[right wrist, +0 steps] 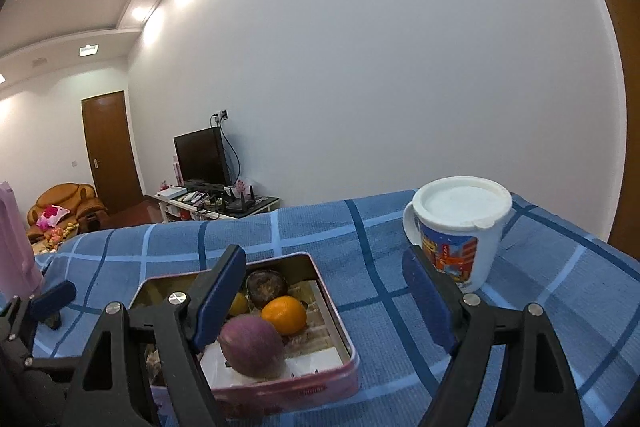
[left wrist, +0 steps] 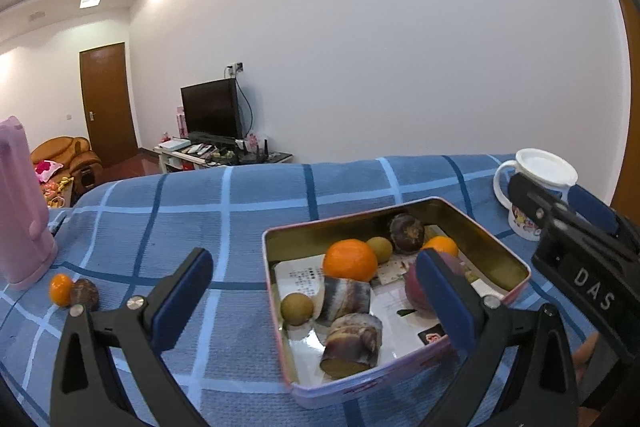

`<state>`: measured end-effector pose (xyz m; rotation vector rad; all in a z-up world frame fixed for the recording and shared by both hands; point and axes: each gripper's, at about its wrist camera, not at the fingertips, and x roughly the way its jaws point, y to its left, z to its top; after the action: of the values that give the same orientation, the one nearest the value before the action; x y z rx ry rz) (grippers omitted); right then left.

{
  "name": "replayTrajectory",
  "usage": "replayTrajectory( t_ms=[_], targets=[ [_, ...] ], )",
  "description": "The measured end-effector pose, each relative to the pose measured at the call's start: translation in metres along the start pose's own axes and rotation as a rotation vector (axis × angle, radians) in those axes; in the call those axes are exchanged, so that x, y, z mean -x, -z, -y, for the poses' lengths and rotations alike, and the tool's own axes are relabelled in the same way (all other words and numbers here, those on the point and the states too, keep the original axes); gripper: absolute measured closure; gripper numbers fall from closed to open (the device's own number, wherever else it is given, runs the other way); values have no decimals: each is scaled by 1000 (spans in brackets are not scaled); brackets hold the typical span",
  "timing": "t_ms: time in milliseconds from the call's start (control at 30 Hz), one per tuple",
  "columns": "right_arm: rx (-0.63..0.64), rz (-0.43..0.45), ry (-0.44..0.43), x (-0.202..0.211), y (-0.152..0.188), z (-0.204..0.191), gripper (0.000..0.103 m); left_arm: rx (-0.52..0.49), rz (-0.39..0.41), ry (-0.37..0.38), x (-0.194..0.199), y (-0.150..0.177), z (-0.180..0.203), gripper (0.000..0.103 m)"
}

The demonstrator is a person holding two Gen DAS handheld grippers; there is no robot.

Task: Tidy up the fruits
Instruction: 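Raise both open tools out of the tin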

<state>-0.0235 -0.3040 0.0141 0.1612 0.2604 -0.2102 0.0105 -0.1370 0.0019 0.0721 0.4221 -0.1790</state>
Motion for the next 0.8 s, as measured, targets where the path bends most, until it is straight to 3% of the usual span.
replayTrajectory(
  t_ms=[333,800],
  targets=[
    [-7,-4,23,14,6,-2,21,29,-10,5,13,7,-17,0],
    [30,-19,77,25,10,-22,21,22,7,-51,31,16,-41,0]
  ],
)
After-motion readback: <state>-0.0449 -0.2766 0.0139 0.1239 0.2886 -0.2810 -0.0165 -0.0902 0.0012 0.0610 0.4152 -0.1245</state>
